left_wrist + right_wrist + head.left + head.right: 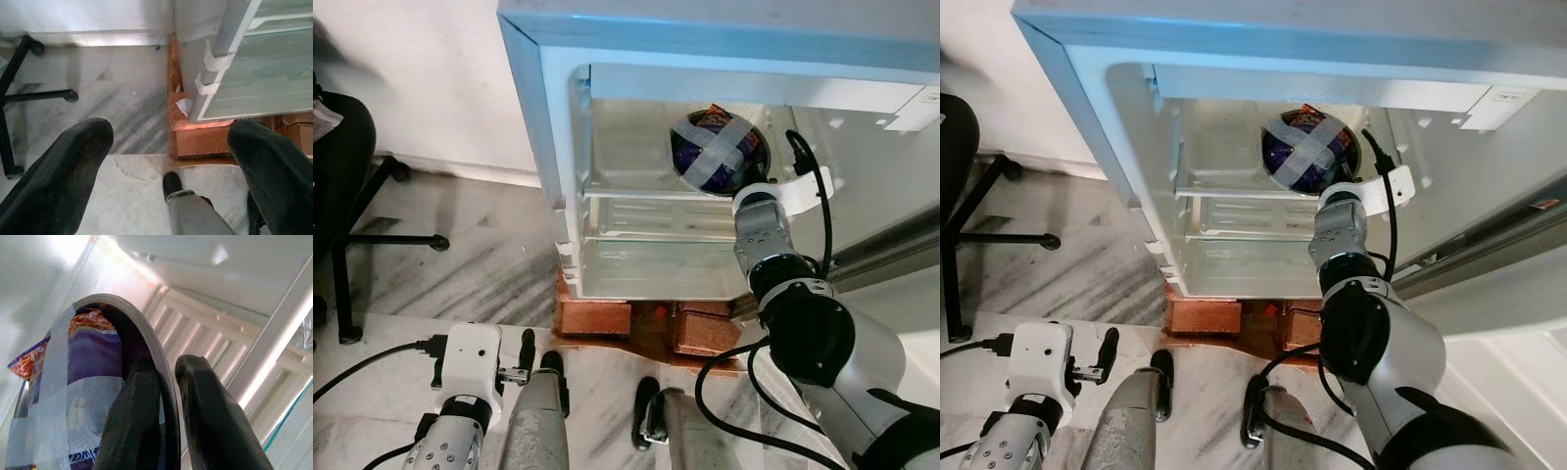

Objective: Restocking fridge

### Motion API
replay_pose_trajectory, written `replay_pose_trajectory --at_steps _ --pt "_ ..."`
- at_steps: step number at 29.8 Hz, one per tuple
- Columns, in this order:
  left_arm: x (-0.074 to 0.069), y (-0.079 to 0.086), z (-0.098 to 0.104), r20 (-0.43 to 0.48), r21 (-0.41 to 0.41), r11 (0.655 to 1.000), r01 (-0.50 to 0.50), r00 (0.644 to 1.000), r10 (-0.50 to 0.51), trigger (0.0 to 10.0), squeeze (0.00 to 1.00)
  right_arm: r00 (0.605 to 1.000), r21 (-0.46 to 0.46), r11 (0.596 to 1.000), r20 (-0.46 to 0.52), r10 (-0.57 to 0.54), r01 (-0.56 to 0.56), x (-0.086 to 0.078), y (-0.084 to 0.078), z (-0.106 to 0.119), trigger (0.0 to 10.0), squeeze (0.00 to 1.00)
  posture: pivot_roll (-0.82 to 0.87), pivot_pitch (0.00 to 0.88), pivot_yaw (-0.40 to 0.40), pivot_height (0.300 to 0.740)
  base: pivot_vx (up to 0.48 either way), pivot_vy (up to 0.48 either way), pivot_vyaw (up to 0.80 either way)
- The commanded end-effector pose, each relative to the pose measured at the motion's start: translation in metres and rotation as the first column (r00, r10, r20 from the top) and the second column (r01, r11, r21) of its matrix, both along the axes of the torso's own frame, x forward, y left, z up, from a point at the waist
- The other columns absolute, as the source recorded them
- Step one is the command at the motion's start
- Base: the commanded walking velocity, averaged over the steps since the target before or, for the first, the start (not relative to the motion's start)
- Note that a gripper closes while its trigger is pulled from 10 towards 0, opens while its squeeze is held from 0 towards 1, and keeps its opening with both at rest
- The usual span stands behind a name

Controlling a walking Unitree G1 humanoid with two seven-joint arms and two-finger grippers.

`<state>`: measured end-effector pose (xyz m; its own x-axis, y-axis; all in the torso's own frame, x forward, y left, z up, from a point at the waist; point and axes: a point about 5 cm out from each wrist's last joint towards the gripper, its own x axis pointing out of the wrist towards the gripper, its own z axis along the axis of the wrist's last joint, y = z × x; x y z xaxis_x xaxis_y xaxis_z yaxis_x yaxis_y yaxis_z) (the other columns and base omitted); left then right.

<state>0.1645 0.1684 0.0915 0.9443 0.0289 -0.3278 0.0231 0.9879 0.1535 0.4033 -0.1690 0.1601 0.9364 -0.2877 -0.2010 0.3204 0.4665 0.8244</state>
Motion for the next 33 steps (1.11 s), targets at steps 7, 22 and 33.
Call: replay_pose_trajectory --at_steps 7,22,33 --pt "0.001 -0.003 -0.006 -0.02 -0.011 1.0 -0.006 1.0 0.006 10.0 0.0 0.996 -0.071 0.997 0.087 0.015 -0.009 0.002 -0.018 0.013 10.0 1.0 0.43 0.355 -0.118 0.74 0.0 0.0 0.0" --pt "0.027 -0.013 -0.009 0.039 -0.031 0.998 0.047 0.998 -0.045 10.0 0.0 0.971 -0.427 0.881 0.023 0.236 -0.204 -0.005 -0.023 -0.004 10.0 1.0 0.41 0.242 -0.112 0.74 0.0 0.0 0.0" --pt "0.047 -0.018 -0.01 0.076 -0.04 0.996 0.073 0.995 -0.07 10.0 0.0 0.926 -0.623 0.733 0.038 0.375 -0.272 -0.006 -0.012 0.0 10.0 1.0 0.36 0.191 -0.109 0.74 0.0 0.0 0.0"
